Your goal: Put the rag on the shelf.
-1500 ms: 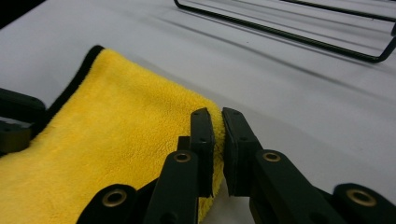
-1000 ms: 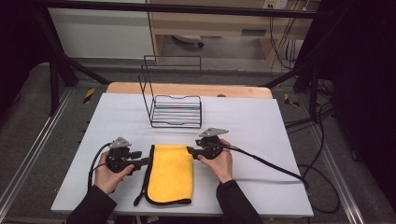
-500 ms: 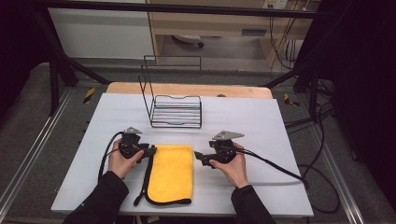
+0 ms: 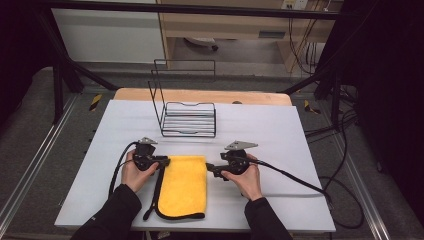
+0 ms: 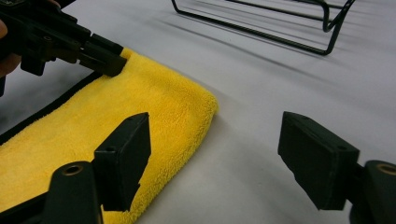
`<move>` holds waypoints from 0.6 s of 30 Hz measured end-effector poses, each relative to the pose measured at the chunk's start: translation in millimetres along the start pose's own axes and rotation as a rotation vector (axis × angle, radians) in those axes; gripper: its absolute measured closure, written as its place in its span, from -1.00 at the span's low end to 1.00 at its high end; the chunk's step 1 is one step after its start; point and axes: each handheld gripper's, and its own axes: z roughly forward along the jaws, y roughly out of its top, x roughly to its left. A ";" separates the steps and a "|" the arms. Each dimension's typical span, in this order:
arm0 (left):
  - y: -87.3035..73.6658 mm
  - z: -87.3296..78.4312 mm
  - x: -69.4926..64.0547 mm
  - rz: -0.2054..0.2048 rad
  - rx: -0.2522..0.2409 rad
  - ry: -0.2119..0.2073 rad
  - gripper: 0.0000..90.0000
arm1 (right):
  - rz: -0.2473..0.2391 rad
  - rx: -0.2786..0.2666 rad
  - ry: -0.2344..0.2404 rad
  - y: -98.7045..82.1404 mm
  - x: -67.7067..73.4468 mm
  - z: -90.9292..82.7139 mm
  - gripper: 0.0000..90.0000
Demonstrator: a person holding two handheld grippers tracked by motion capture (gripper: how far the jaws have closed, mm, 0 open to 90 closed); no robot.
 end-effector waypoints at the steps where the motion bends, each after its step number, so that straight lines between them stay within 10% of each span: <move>1: 0.3 -0.1 -1.1 0.007 0.001 0.005 0.63 | 0.007 0.001 0.005 -0.3 -0.2 2.6 -0.36; 18: -2.7 1.7 -2.4 0.064 -0.018 0.008 0.66 | -0.011 0.079 -0.029 6.8 10.8 44.4 0.38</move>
